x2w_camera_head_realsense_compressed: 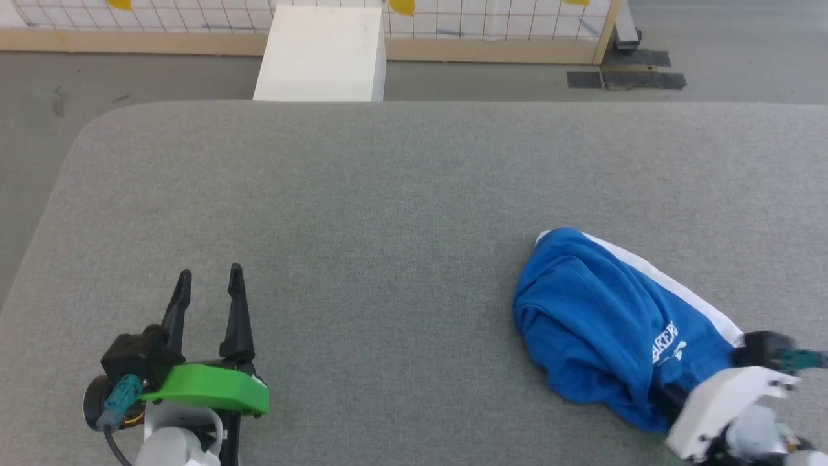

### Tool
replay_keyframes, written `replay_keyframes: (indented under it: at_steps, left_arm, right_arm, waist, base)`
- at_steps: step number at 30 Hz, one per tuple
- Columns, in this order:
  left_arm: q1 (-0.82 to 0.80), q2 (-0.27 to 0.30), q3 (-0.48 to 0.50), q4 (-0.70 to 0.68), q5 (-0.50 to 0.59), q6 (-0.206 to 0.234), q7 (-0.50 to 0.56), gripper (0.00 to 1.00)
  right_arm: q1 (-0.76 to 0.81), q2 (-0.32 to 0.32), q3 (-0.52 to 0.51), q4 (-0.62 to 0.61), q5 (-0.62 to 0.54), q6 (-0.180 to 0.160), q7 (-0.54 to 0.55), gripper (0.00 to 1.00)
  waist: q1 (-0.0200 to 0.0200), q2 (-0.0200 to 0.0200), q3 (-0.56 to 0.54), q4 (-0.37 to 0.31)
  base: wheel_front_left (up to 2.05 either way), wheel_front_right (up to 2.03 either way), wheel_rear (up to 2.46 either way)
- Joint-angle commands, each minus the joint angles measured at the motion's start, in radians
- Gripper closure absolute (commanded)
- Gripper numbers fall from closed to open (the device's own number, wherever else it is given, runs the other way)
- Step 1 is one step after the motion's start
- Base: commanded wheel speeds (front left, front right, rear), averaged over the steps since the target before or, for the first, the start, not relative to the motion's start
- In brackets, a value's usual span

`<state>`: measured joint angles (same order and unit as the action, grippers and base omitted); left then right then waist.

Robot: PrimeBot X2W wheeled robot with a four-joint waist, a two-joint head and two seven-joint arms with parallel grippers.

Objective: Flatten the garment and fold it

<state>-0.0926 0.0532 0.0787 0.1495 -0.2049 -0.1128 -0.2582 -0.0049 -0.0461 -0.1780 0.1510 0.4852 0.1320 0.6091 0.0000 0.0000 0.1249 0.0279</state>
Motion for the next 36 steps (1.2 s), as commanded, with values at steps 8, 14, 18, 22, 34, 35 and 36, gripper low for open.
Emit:
replay_keyframes:
  at_steps: [8, 14, 18, 22, 34, 35, 36]
  left_arm:
    - [0.007, -0.003, -0.031, 0.012, -0.062, 0.011, -0.004, 0.0]
    - [-0.092, -0.003, -0.159, 0.07, -0.168, -0.005, 0.099, 0.0]
    - [-0.218, -0.003, -0.249, 0.111, -0.246, -0.012, 0.279, 0.0]
    - [-0.318, -0.003, -0.37, 0.163, -0.364, -0.016, 0.532, 0.0]
    - [-0.361, 0.052, -0.618, 0.162, -0.441, -0.018, 0.847, 0.0]
    - [-0.356, 0.056, -0.636, 0.155, -0.453, -0.018, 0.838, 0.0]
    - [-0.354, 0.059, -0.648, 0.149, -0.46, -0.018, 0.825, 0.0]
  right_arm:
    - [-0.02, -0.004, -0.291, -0.032, -0.072, -0.001, -0.172, 0.0]
    - [-0.022, -0.004, -0.349, -0.025, -0.132, -0.001, -0.204, 0.0]
    - [-0.052, -0.004, -0.29, -0.031, -0.125, -0.001, -0.211, 0.0]
    - [-0.08, -0.004, -0.217, -0.02, -0.109, -0.001, -0.225, 0.0]
    - [-0.116, -0.004, -0.161, 0.046, -0.09, -0.001, -0.286, 0.0]
    - [-0.119, -0.004, -0.161, 0.052, -0.089, -0.001, -0.29, 0.0]
    - [-0.121, -0.004, -0.162, 0.056, -0.089, -0.001, -0.293, 0.0]
  waist:
    - [0.0, 0.0, -0.032, -0.016]
    - [0.0, 0.0, -0.004, -0.062]
    - [0.0, 0.0, 0.04, -0.13]
    - [0.0, 0.0, 0.086, -0.199]
    - [0.0, 0.0, 0.156, -0.252]
    - [0.0, 0.0, 0.156, -0.251]
    - [0.0, 0.0, 0.155, -0.248]
  base:
    - [0.0, 0.0, 0.0]
    - [0.0, 0.0, 0.0]
    - [0.0, 0.0, 0.0]
    - [0.0, 0.0, 0.0]
    - [0.0, 0.0, 0.0]
    - [0.0, 0.0, 0.0]
    - [0.0, 0.0, 0.0]
